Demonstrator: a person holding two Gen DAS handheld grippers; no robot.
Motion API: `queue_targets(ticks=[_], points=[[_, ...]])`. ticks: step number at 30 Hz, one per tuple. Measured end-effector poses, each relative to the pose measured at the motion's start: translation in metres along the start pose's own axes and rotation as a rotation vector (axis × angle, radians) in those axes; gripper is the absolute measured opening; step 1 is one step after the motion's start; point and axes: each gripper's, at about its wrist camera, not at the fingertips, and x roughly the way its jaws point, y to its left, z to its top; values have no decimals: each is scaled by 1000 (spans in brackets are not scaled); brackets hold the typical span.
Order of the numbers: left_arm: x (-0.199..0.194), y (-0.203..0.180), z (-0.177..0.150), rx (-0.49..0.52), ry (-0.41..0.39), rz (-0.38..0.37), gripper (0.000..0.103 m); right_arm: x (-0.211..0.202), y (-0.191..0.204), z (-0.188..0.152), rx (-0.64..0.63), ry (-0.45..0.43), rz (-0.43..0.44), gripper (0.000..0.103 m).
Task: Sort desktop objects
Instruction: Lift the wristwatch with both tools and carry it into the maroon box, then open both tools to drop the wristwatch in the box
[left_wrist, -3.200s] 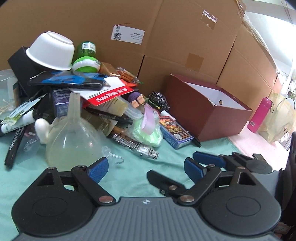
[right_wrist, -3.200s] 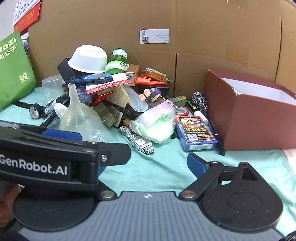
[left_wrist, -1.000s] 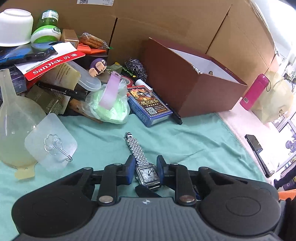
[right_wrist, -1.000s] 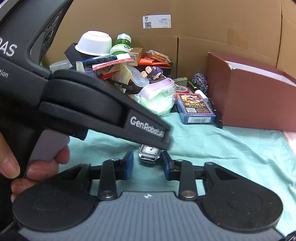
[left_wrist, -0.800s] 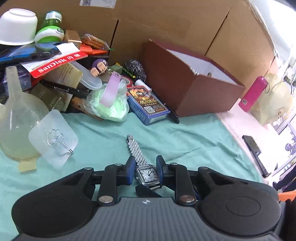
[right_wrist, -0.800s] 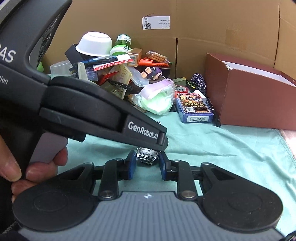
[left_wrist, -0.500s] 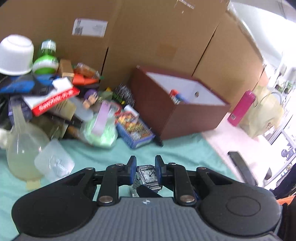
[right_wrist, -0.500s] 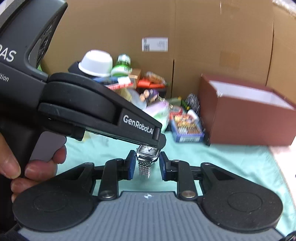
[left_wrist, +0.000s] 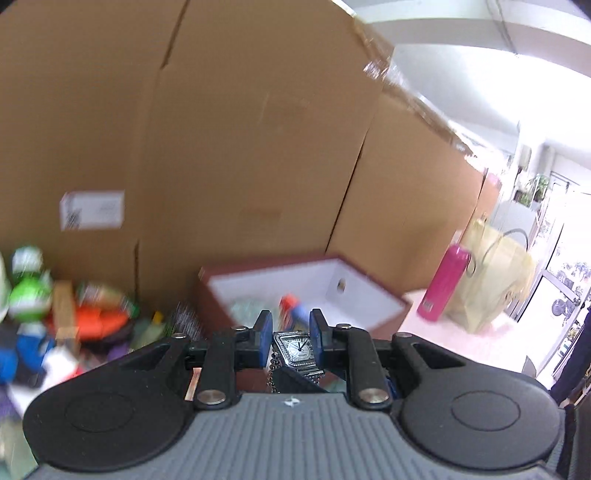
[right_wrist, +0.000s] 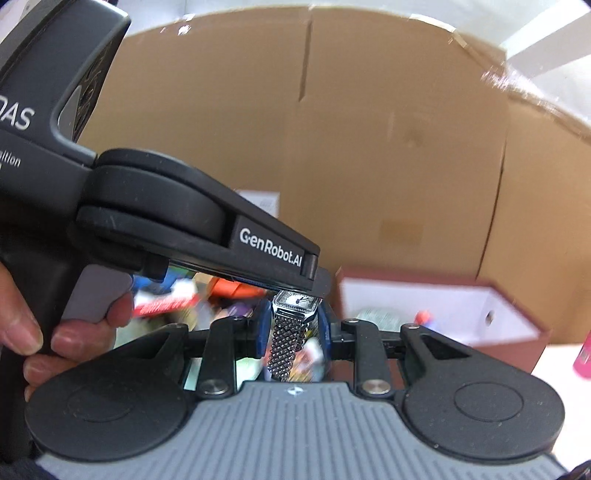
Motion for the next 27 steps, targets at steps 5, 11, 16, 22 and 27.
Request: queue_targets(ticks=[5,11,16,22,27], points=[[34,-7,31,4,-33,-22,22,23,-35,27,-18,-30,-27,26],[88,2,39,-6,-19,-16,22,69,-75,35,-5,13,-1,26],[139,22,36,-71,73,-43,2,113,-104,25,46,72,79,26],[183,36,23,-56,132,17,1,164,-109,7,-8,168,75,20],[200,45,21,-64,176,16,2,190,-117,-4,-8,225,62,18]])
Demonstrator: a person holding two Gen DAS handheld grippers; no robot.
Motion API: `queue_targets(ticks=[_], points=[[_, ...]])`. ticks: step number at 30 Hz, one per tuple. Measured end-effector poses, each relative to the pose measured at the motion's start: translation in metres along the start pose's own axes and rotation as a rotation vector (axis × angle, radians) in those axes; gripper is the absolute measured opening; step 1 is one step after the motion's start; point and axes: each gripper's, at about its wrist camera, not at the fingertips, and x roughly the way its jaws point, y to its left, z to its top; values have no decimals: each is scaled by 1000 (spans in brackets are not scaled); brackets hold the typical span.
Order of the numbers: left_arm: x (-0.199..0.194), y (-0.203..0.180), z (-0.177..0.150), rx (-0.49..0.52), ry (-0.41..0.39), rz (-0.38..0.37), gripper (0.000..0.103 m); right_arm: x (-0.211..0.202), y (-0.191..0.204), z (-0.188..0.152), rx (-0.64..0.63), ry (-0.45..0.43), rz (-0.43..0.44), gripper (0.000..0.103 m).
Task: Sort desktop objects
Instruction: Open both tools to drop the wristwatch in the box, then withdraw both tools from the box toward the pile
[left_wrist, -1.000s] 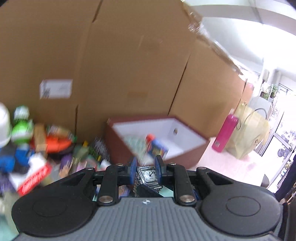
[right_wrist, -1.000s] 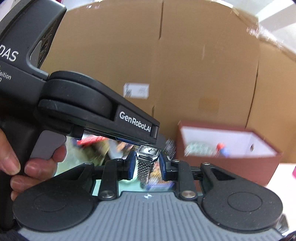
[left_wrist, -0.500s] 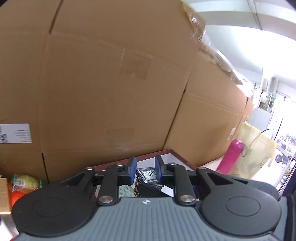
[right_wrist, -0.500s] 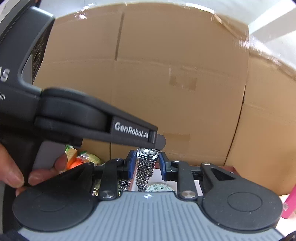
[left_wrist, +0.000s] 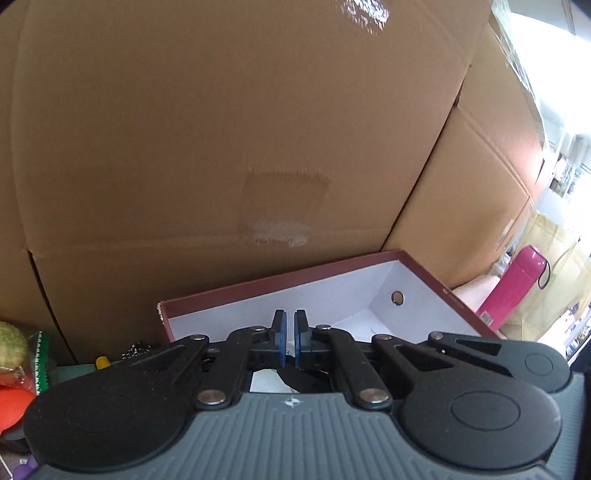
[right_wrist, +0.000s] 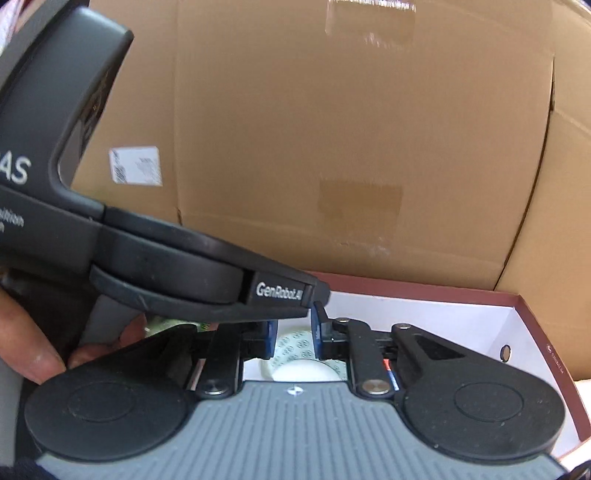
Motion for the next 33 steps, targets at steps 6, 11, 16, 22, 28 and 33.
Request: queue_targets(ticks=[6,11,16,22,28,33], points=[[-3,0,-5,8,-17,11,82,-10,-9,-8,54,8,-15,52],[-13,-4,-6,15,-34,20,95,-13,-8,-17,60,12,-34,64],[-22,-12,-9,44,-24,39,98,-21,-9,-16,46,-9,-116,93],[-34,-18,-15,62,-24,44,98,-32,-5,-18,70,3,-125,95],[-49,-22,-19,65,-28,38,98,-43,-1,-18,86,12,-156,95],[-65,-26,-24,68,-38,30,98,-53,0,-18,106,18,-181,96]])
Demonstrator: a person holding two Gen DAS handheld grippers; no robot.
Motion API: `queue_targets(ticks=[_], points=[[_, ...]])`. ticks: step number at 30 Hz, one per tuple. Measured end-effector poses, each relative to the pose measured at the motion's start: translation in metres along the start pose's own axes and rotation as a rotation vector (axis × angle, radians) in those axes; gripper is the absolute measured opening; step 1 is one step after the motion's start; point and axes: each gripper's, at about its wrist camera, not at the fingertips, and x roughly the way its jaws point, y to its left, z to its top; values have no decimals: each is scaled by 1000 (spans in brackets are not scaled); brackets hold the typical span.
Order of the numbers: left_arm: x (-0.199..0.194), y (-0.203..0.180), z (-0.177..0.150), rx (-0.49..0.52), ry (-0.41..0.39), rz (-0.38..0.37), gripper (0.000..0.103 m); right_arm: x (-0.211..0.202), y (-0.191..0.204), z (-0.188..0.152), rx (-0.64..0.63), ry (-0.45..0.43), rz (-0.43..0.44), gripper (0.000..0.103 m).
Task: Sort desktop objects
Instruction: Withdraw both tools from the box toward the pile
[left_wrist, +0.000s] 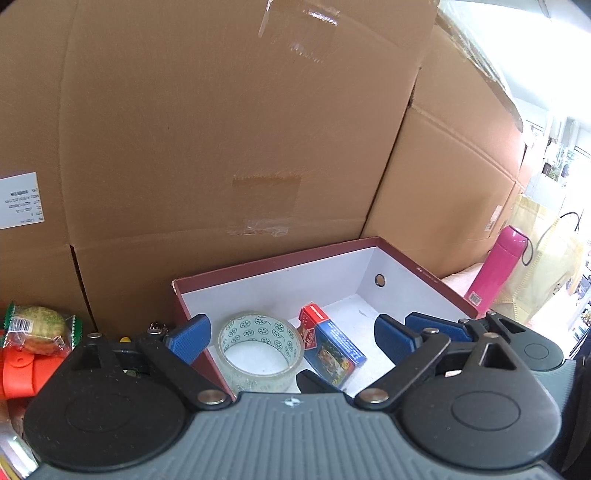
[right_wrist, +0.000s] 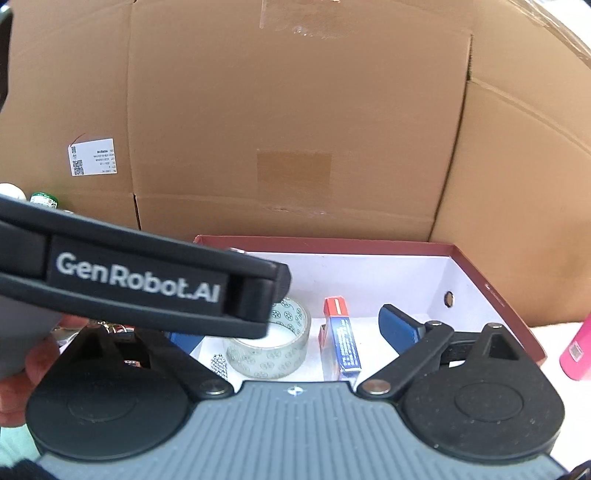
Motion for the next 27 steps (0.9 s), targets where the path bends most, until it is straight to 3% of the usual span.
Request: queue_targets(ticks=[9,18,27], points=[[-36,-10,-14,38,-49,-49,98,-33,3,-9,53,-16,-35,96],[-80,-15,-52,59,-83,-116,98,-79,13,-42,157,-65,-38,101],[-115,-9,-98,55,-96,-102,98,-106,39,-73,161,-73,-29,101]])
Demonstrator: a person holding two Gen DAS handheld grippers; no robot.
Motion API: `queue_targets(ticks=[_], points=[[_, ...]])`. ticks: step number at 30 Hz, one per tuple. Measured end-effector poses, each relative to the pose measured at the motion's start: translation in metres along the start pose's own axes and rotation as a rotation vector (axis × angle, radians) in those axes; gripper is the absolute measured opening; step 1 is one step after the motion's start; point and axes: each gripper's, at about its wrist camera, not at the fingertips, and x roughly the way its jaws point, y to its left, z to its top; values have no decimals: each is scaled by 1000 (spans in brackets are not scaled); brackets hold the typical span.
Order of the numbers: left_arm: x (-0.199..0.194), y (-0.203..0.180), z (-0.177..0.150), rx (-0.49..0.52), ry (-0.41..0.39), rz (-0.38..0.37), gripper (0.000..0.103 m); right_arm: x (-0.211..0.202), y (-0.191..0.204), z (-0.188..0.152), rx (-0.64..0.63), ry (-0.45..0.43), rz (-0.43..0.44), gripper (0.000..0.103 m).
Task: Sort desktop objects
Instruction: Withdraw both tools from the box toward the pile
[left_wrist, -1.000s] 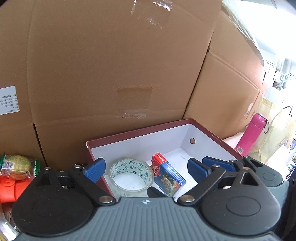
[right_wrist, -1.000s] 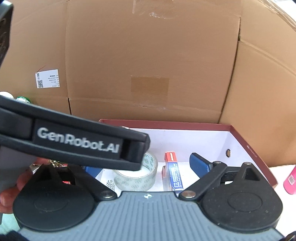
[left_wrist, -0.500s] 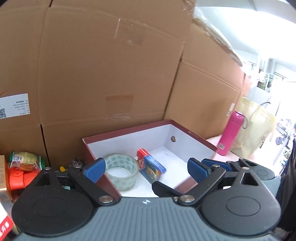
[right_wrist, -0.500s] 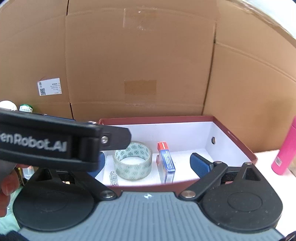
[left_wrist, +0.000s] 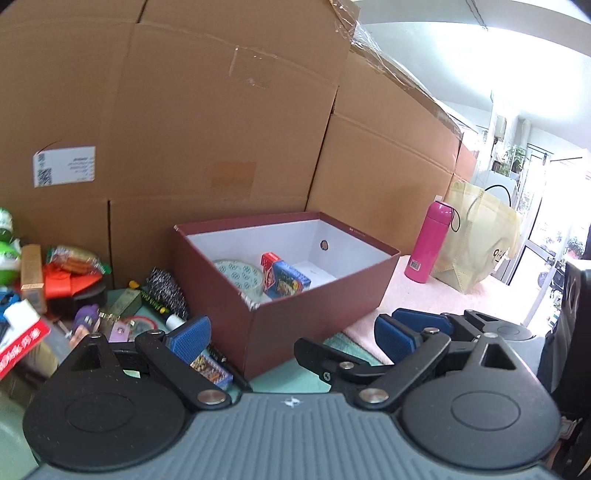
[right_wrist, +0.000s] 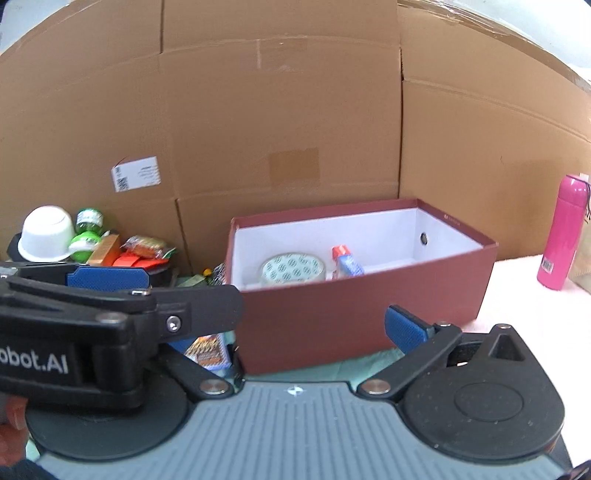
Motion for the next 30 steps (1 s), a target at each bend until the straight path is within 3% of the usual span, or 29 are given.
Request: queue_targets(ticks=[9,14,20,26,30], points=[[-32,19,-37,-81,-28,51,101,-11,38,-25,-56,44,45,101],[-44,35,-51,-124,2,102,103,-10,65,-37,-121,81,77,101],[-61,52,-67,-184,-15,132,103,-8,93,-47,-163,88,164,101],[-67,79,-73,-237,17,161,103,2,110,-53,-177,110,231,101],[-65,84,-70,-242,25,128,103,16,108,-53,-168,128,211,101]])
